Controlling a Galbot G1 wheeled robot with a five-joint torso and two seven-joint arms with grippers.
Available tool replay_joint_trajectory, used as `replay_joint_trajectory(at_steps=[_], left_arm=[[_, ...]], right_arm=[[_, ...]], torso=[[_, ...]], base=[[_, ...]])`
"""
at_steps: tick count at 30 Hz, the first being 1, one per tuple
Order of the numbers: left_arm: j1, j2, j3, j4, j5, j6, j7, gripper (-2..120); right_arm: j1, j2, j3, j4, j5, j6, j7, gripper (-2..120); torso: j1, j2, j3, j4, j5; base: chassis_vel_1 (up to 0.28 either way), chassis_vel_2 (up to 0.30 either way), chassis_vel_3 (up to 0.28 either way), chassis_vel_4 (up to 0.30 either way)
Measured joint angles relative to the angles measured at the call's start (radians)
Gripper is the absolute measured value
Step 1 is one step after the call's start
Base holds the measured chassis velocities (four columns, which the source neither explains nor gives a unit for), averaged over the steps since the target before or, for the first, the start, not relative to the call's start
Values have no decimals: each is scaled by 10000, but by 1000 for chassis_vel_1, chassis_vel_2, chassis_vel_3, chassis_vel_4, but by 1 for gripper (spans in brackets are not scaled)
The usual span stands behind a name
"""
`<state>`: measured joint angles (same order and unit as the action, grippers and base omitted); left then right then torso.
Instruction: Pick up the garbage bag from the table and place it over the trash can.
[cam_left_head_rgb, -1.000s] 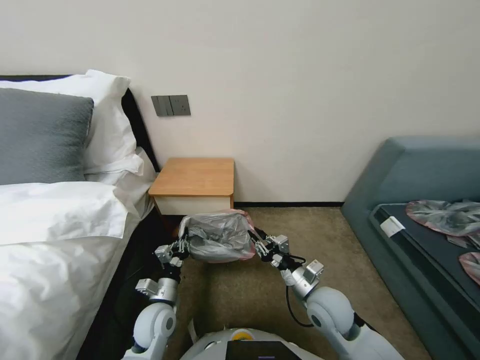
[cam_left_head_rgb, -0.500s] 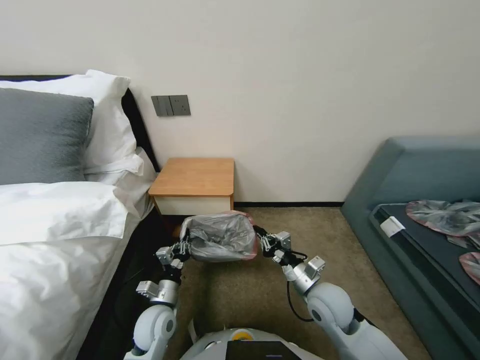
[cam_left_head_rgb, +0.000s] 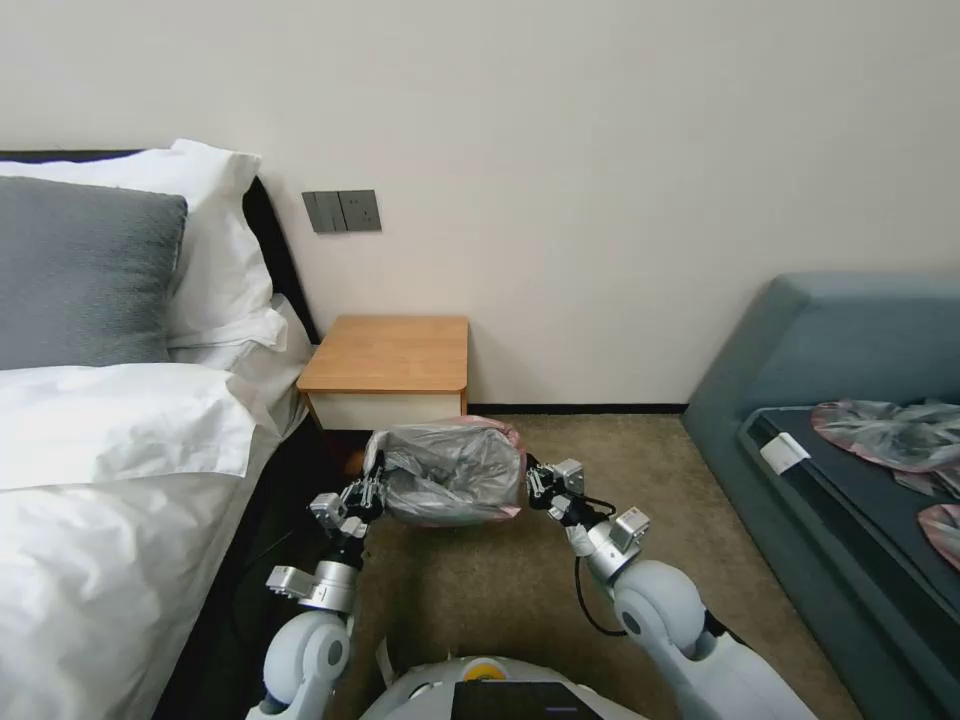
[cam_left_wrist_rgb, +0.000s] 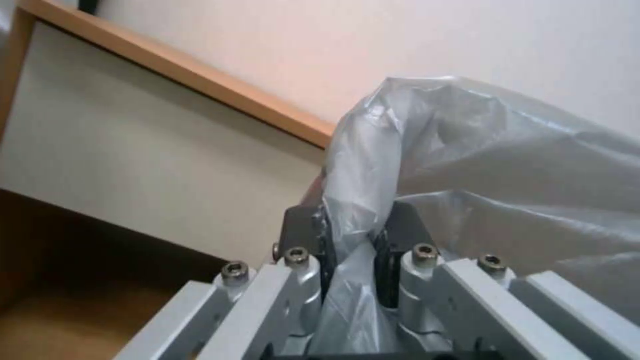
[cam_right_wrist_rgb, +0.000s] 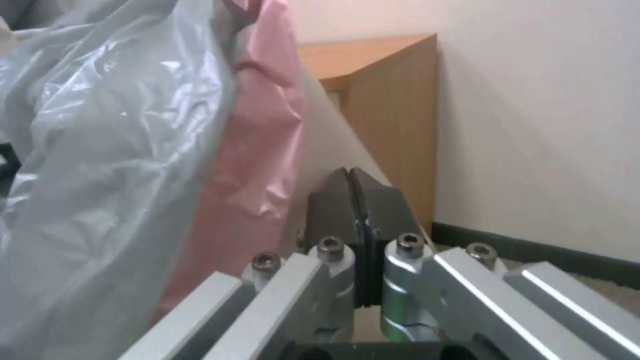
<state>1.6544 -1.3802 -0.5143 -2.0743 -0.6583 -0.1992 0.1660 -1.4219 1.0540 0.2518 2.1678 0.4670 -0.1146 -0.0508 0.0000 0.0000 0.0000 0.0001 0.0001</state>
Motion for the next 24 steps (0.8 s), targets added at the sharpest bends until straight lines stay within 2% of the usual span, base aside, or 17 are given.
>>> replay_joint_trajectory(at_steps=[5,9,12,14,15,18,19,23,24], left_arm=[[9,-4,-10,12,-10,25,29,9],[-41,-23,-134,116,34,26,-130,9],[-98,-32,-256,188,53,37,-264,9],[-107,-32,-274,199,53,41,-286,9],[-121,-29,-290,213,53,47,-316,9],[-145,-25,-293,239,53,66,-368,9],[-145,-25,-293,239,53,66,-368,9],[-120,-23,-267,218,57,69,-370,9],[-120,-23,-267,218,57,69,-370,9]], right_arm=[[-3,50,91,-89,-226,106,47,0],[-285,189,259,-51,-1041,396,230,3],[-624,360,417,315,-1444,581,448,15],[-683,401,443,413,-1448,599,480,18],[-758,469,478,592,-1395,617,520,25],[-887,638,342,1525,726,244,488,40],[-887,638,342,1525,726,244,488,40],[-752,623,121,1463,1598,13,82,57],[-752,623,121,1463,1598,13,82,57]], torso=[[0,0,0,0,0],[1,-1,0,-1,0],[0,0,0,-1,-1],[1,-1,0,-1,-1],[1,0,0,-1,-1],[0,0,0,-1,-3],[0,0,0,-1,-3],[0,0,0,0,-2],[0,0,0,0,-2]], base=[[0,0,0,0],[0,0,0,0],[0,0,0,0],[0,0,0,0],[0,0,0,0],[0,0,0,0],[0,0,0,0],[0,0,0,0],[0,0,0,0]])
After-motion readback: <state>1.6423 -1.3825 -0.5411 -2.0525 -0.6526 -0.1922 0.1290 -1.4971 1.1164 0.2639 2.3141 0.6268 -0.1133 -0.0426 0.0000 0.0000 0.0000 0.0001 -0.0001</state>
